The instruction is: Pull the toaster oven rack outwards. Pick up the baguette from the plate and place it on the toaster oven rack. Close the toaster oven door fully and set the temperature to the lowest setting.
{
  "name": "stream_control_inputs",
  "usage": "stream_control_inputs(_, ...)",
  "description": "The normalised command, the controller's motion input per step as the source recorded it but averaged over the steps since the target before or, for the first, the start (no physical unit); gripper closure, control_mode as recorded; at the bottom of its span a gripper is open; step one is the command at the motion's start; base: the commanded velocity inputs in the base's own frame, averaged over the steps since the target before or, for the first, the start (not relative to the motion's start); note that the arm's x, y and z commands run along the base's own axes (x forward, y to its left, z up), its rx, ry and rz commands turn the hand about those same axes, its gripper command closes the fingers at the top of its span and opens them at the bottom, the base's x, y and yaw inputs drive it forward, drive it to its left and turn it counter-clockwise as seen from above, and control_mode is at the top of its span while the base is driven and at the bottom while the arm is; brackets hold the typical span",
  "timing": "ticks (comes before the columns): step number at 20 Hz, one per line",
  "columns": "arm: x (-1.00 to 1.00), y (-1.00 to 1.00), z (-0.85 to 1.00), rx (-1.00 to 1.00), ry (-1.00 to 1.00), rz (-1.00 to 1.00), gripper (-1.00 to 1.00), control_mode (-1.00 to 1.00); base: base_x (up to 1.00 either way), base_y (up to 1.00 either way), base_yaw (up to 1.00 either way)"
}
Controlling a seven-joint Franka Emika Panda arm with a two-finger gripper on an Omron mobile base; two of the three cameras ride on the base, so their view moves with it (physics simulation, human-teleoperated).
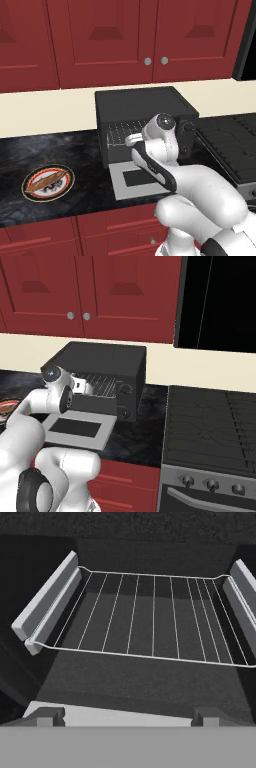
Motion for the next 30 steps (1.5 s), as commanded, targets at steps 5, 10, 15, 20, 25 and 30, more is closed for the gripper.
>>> stream_control_inputs(5, 0.16, 0.0, -0.32, 0.04, -0.02, 0.0, -1.0, -1.0, 0.0, 0.0, 0.0)
stream_control_inputs(10, 0.12, 0.0, -0.26, 0.07, -0.02, 0.0, -1.0, -1.0, 0.0, 0.0, 0.0)
stream_control_inputs(15, 0.16, 0.0, -0.17, 0.08, -0.02, 0.0, -1.0, -1.0, 0.0, 0.0, 0.0)
stream_control_inputs(20, 0.09, 0.0, -0.01, 0.12, -0.04, 0.0, -1.0, -1.0, 0.0, 0.0, 0.0)
stream_control_inputs(25, 0.06, 0.0, -0.01, 0.14, -0.05, 0.0, -1.0, -1.0, 0.0, 0.0, 0.0)
stream_control_inputs(30, 0.08, -0.08, -0.16, 0.21, -0.02, 0.0, -1.0, -1.0, 0.0, 0.0, 0.0)
